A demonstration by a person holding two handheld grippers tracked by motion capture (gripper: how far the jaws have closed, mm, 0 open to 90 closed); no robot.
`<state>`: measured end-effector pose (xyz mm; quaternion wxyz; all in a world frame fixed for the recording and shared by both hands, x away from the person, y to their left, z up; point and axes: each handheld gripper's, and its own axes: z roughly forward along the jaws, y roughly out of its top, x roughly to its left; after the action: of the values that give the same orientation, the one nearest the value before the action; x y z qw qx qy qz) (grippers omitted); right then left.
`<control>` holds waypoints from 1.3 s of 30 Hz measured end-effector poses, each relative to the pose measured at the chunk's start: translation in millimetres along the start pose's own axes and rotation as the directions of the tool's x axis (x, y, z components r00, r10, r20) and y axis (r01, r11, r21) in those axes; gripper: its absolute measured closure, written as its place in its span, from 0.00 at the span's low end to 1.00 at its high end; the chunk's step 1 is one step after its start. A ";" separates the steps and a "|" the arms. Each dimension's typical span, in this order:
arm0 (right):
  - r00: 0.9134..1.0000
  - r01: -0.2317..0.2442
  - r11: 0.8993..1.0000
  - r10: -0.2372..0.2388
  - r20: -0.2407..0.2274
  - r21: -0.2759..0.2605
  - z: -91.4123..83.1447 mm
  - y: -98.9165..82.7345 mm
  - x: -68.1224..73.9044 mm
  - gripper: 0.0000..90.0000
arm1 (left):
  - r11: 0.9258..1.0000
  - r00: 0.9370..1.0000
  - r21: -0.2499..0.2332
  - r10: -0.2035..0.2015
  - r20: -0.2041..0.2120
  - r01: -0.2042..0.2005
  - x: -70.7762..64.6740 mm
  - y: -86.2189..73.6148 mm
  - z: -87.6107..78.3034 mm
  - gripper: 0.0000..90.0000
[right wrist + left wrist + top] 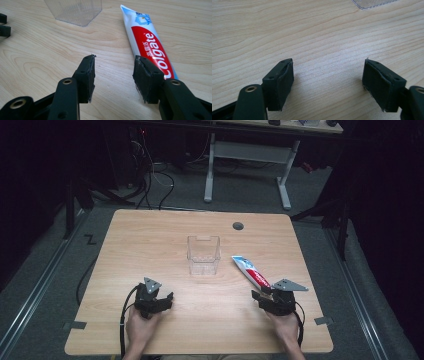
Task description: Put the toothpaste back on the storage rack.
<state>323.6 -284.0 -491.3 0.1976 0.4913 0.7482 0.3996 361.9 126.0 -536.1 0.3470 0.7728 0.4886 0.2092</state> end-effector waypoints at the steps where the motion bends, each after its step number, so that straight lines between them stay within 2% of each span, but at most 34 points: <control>1: 1.000 0.000 1.000 0.000 0.004 0.000 -0.6 0.8 -1.0 0.58 | 1.000 1.000 0.000 0.000 0.000 0.000 0.0 0.0 0.0 0.29; 20: 0.999 -0.006 1.000 0.005 0.048 0.017 -3.6 19.9 -23.8 0.62 | 1.000 1.000 0.000 0.000 0.000 0.000 0.0 0.0 0.0 0.29; 34: 0.999 -0.010 0.999 0.009 0.038 0.037 5.8 33.0 -34.1 0.65 | 1.000 1.000 0.000 0.000 0.000 0.000 -0.1 0.0 0.0 0.29; 39: 0.999 -0.010 0.998 0.008 0.040 0.061 10.4 37.8 -38.0 0.66 | 1.000 1.000 0.000 0.000 0.000 0.000 -0.1 0.0 0.0 0.29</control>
<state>369.3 -306.3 -471.4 0.1956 0.5084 0.7537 0.3678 361.9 126.0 -536.1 0.3469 0.7727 0.4886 0.2094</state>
